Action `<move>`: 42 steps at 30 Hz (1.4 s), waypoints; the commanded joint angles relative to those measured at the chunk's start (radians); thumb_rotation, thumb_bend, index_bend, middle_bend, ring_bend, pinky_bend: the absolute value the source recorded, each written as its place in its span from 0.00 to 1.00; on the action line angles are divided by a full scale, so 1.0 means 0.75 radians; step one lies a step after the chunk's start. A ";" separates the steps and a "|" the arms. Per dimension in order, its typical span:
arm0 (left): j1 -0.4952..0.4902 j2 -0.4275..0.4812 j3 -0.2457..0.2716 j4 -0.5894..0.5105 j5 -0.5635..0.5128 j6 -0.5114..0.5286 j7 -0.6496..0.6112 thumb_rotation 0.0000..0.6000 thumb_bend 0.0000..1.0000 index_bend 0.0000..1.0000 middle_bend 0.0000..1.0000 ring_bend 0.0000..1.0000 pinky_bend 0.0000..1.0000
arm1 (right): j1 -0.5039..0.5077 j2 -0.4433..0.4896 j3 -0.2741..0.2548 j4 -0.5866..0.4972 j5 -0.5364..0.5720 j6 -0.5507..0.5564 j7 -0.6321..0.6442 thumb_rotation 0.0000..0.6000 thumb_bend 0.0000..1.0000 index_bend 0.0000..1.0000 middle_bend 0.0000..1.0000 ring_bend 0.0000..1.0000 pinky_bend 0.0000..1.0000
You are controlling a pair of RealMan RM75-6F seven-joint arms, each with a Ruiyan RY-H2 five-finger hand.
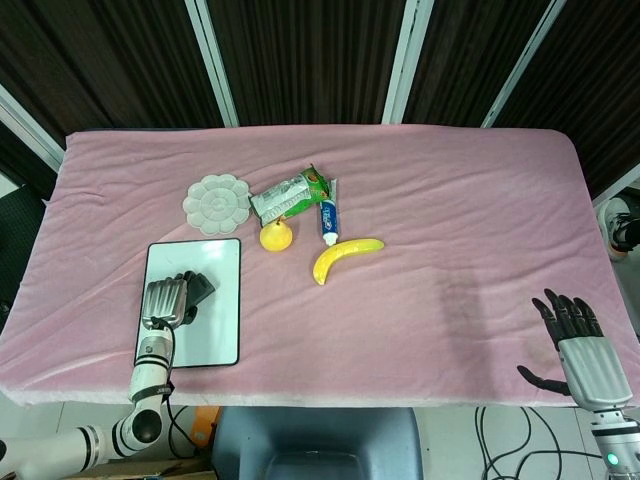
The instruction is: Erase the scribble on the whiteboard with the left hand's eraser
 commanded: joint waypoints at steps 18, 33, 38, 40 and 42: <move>-0.007 0.071 -0.066 0.059 -0.094 0.061 -0.017 1.00 0.71 0.64 0.73 0.65 0.65 | 0.000 0.008 -0.011 -0.002 -0.017 -0.004 0.008 1.00 0.32 0.00 0.00 0.00 0.00; 0.026 0.147 -0.089 0.185 -0.205 -0.123 -0.140 1.00 0.48 0.40 0.55 0.58 0.58 | 0.005 0.004 -0.013 -0.005 -0.011 -0.023 -0.009 1.00 0.32 0.00 0.00 0.00 0.00; 0.037 0.170 -0.068 0.203 -0.164 -0.190 -0.207 1.00 0.42 0.18 0.36 0.45 0.54 | 0.006 0.004 -0.013 -0.006 -0.008 -0.025 -0.012 1.00 0.32 0.00 0.00 0.00 0.00; 0.037 0.202 -0.052 0.180 -0.189 -0.249 -0.201 1.00 0.40 0.07 0.24 0.33 0.50 | 0.007 0.004 -0.014 -0.006 -0.009 -0.028 -0.015 1.00 0.32 0.00 0.00 0.00 0.00; 0.032 0.231 -0.044 0.158 -0.218 -0.288 -0.198 1.00 0.36 0.00 0.09 0.16 0.44 | 0.009 0.004 -0.015 -0.007 -0.004 -0.037 -0.023 1.00 0.32 0.00 0.00 0.00 0.00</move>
